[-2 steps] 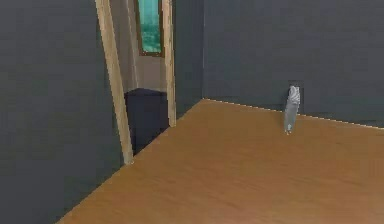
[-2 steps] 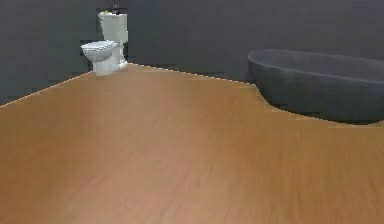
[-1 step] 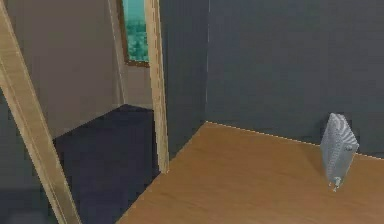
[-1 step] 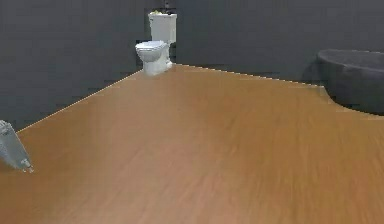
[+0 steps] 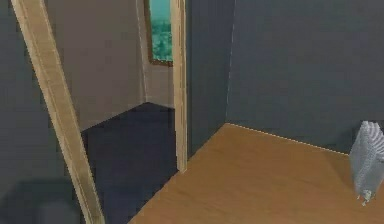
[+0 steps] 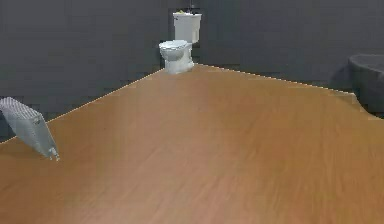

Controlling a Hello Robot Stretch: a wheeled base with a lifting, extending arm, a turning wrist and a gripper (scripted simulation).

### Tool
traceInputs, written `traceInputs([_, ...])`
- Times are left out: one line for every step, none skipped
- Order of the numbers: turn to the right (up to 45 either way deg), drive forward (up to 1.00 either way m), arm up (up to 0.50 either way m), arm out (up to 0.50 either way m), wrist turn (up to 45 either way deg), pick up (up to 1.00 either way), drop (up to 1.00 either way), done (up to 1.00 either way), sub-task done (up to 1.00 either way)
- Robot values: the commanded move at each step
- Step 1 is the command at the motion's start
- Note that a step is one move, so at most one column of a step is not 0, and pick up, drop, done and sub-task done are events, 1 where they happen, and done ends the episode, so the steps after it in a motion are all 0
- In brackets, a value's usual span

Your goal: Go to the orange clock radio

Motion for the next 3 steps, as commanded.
traceInputs([0.0,0.75,0.00,0.00,0.0,0.00,0.00,0.00,0.00])
traceInputs([-9.0,0.00,0.00,0.00,0.0,0.00,0.00,0.00,0.00])
traceInputs([0.0,0.20,0.00,0.00,0.0,0.00,0.00,0.00,0.00])
